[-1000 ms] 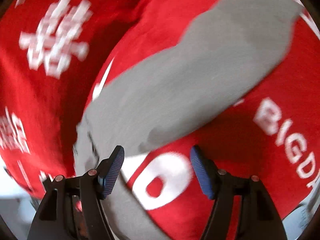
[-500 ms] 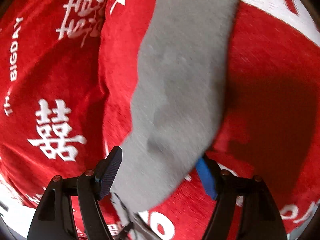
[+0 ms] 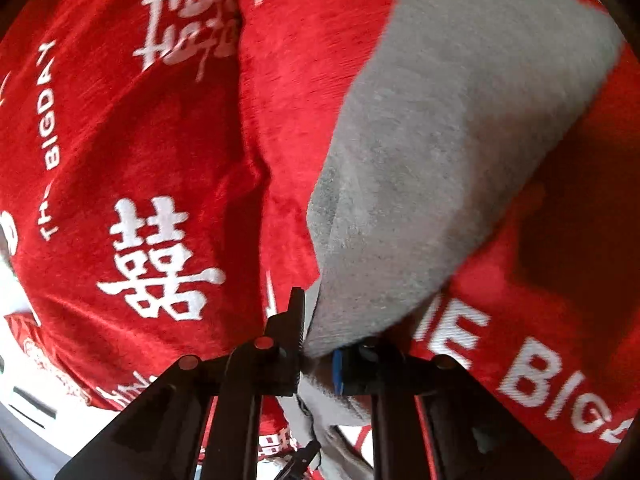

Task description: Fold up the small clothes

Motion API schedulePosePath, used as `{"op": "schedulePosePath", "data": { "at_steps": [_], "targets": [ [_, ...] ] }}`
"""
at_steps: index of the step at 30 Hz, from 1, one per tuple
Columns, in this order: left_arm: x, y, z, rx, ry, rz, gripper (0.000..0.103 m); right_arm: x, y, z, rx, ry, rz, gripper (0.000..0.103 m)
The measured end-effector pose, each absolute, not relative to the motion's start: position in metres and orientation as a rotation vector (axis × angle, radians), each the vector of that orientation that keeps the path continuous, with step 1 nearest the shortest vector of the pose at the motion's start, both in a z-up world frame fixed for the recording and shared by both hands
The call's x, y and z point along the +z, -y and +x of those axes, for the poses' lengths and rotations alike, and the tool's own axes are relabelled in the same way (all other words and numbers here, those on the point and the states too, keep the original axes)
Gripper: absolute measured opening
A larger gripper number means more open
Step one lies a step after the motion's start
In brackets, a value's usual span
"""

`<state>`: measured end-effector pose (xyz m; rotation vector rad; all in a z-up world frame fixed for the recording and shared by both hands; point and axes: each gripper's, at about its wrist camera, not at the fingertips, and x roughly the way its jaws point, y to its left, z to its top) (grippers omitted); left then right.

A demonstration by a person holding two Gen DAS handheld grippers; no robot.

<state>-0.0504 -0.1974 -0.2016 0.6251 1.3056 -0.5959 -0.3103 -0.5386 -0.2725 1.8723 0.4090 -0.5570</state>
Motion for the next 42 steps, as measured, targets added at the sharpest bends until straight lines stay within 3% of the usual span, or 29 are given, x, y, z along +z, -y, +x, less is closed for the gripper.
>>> {"op": "schedulePosePath", "data": {
  "at_steps": [11, 20, 26, 33, 35, 37, 42],
  "targets": [
    [-0.197, 0.138, -0.028, -0.563, -1.330, 0.531, 0.102, -0.206, 0.523, -0.208, -0.308, -0.499, 1.636, 0.012],
    [-0.196, 0.060, 0.023, -0.531, -1.342, 0.392, 0.102, -0.146, 0.419, -0.051, -0.034, -0.729, 1.249, 0.012],
    [-0.198, -0.009, 0.069, -0.429, -1.326, 0.337, 0.102, -0.178, 0.317, 0.029, 0.058, -0.948, 1.094, 0.012],
    [-0.210, -0.039, 0.092, -0.373, -1.346, 0.281, 0.102, -0.234, 0.271, 0.037, -0.023, -1.190, 1.113, 0.017],
    [-0.207, -0.042, 0.089, -0.377, -1.349, 0.266, 0.102, -0.234, 0.280, 0.020, -0.043, -1.149, 1.186, 0.041],
    [-0.207, -0.042, 0.087, -0.383, -1.347, 0.256, 0.102, -0.228, 0.297, 0.002, -0.111, -1.072, 1.245, 0.052],
    [-0.205, -0.044, 0.089, -0.397, -1.351, 0.221, 0.102, -0.244, 0.335, -0.004, -0.237, -0.961, 1.449, 0.052]
  ]
}}
